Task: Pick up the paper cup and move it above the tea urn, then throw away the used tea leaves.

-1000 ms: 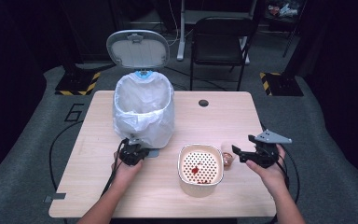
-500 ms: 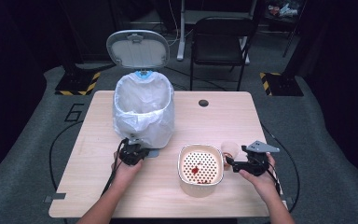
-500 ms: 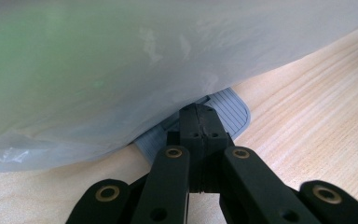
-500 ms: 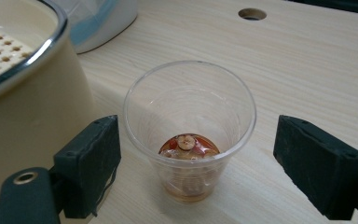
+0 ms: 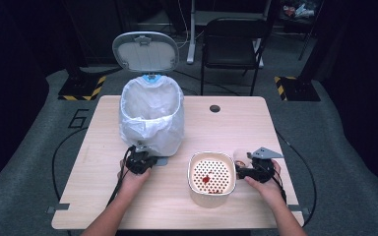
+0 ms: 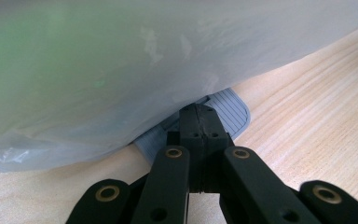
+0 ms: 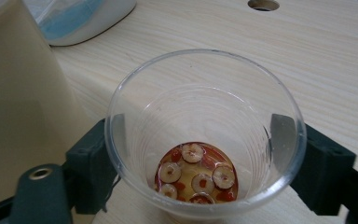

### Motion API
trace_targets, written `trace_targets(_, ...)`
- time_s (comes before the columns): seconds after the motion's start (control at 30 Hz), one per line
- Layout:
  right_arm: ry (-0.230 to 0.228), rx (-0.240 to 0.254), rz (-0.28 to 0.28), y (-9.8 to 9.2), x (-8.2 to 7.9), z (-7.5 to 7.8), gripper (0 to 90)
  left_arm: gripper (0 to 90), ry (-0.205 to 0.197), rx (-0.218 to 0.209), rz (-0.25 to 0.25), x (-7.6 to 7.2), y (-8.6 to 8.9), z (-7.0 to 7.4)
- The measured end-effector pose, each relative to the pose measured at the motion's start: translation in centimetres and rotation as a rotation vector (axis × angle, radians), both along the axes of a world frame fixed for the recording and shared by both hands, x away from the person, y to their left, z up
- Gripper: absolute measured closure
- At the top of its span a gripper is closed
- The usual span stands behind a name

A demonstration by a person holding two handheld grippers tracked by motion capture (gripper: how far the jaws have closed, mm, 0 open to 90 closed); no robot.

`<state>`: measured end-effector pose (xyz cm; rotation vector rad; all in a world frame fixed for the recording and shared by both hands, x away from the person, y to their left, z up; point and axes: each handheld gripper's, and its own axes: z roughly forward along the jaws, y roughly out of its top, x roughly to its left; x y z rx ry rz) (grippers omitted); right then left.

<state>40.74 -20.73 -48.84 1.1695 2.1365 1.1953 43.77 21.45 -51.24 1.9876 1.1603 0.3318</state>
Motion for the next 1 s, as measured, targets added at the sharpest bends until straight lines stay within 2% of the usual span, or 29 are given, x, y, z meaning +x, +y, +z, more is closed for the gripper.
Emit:
trace_targets(0.07, -0.001, 0.009, 0.002, 0.0, 0.0, -0.1, 29.0, 90.0, 0.000, 0.000, 0.000, 0.0, 0.0, 0.0)
trace_targets(0.33, -0.013, 0.007, 0.004, -0.3, -0.1, -0.2, 34.6, 90.0, 0.000, 0.003, 0.000, 0.0, 0.0, 0.0)
trace_targets(0.53, -0.028, 0.018, -0.005, -1.0, -0.6, 1.2, 35.9, 90.0, 0.002, 0.000, 0.000, 0.0, 0.0, 0.0)
trace_targets(0.57, -0.037, 0.023, -0.004, -1.1, -0.7, 1.7, 36.0, 90.0, 0.002, 0.000, 0.002, 0.0, 0.0, 0.0)
trace_targets(0.6, -0.047, 0.027, -0.011, -1.3, -0.9, 2.6, 36.3, 90.0, -0.002, 0.000, -0.018, 0.1, 0.1, 0.1)
trace_targets(0.63, -0.047, 0.027, -0.011, -1.3, -0.9, 2.6, 36.3, 90.0, -0.005, 0.002, -0.015, 0.1, 0.1, 0.1)
trace_targets(0.67, -0.061, 0.030, -0.008, -1.6, -1.1, 3.6, 36.4, 90.0, 0.024, 0.074, 0.022, -0.1, 0.3, 0.3)
trace_targets(0.7, -0.064, 0.038, -0.007, -1.6, -1.2, 4.2, 36.4, 90.0, 0.027, 0.085, -0.062, 0.3, 0.7, 0.3)
trace_targets(0.73, -0.064, 0.038, -0.007, -1.6, -1.2, 4.2, 36.4, 90.0, 0.027, 0.085, -0.062, 0.3, 0.7, 0.3)
trace_targets(0.77, -0.066, 0.047, 0.000, -1.7, -1.3, 5.2, 36.4, 90.0, 0.004, -0.001, 0.003, 0.0, 0.0, 0.0)
trace_targets(0.8, -0.070, 0.052, 0.003, -1.7, -1.5, 5.6, 36.5, 90.0, 0.002, -0.005, -0.011, 0.0, 0.0, 0.0)
trace_targets(0.9, -0.081, 0.056, 0.018, -1.6, -1.8, 7.0, 36.8, 90.0, 0.002, 0.000, 0.006, 0.0, 0.0, 0.0)
trace_targets(1.0, -0.088, 0.045, 0.023, -1.3, -2.1, 8.4, 37.4, 90.0, 0.004, -0.004, -0.001, 0.0, 0.0, 0.0)
